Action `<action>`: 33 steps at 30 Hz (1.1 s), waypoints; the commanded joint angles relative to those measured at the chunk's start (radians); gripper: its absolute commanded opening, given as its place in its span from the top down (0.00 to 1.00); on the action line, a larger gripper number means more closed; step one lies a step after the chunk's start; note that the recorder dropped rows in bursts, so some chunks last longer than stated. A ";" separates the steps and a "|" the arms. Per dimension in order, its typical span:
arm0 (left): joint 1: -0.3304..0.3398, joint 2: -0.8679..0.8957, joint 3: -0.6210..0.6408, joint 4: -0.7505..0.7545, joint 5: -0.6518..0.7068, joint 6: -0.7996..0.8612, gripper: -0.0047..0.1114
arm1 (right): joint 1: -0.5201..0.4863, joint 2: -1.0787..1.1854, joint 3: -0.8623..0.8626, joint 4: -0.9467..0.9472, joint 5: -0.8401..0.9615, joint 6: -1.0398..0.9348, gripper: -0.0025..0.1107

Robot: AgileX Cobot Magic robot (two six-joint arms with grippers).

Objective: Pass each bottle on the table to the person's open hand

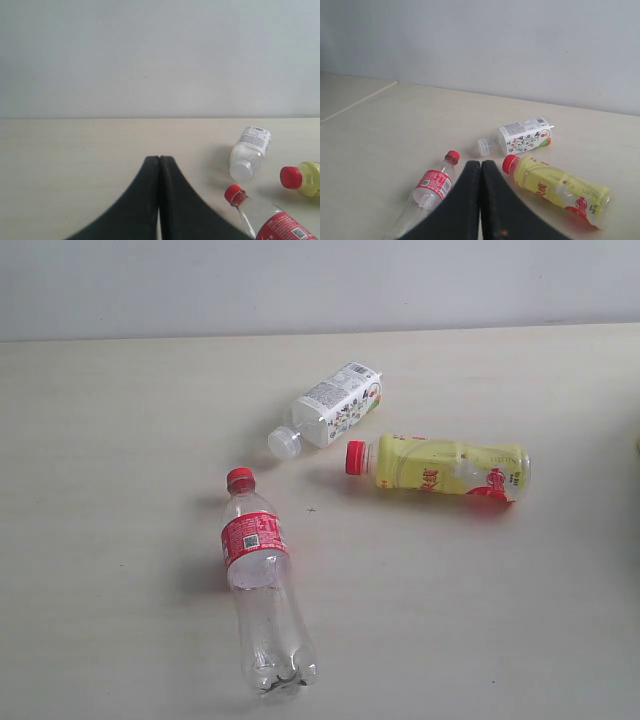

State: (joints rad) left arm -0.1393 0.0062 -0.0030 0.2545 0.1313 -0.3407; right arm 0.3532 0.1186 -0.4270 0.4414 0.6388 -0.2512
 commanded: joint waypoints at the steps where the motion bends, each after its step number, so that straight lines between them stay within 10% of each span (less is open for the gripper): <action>1: 0.002 -0.006 0.003 0.001 -0.003 0.002 0.96 | -0.004 -0.006 0.006 0.001 0.001 -0.012 0.98; 33: 0.002 -0.006 0.003 0.001 -0.003 0.002 0.96 | -0.004 0.022 0.021 -0.065 -0.045 -0.008 0.98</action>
State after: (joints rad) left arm -0.1393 0.0062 -0.0030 0.2545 0.1313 -0.3407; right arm 0.3532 0.1205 -0.4125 0.4188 0.6239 -0.2520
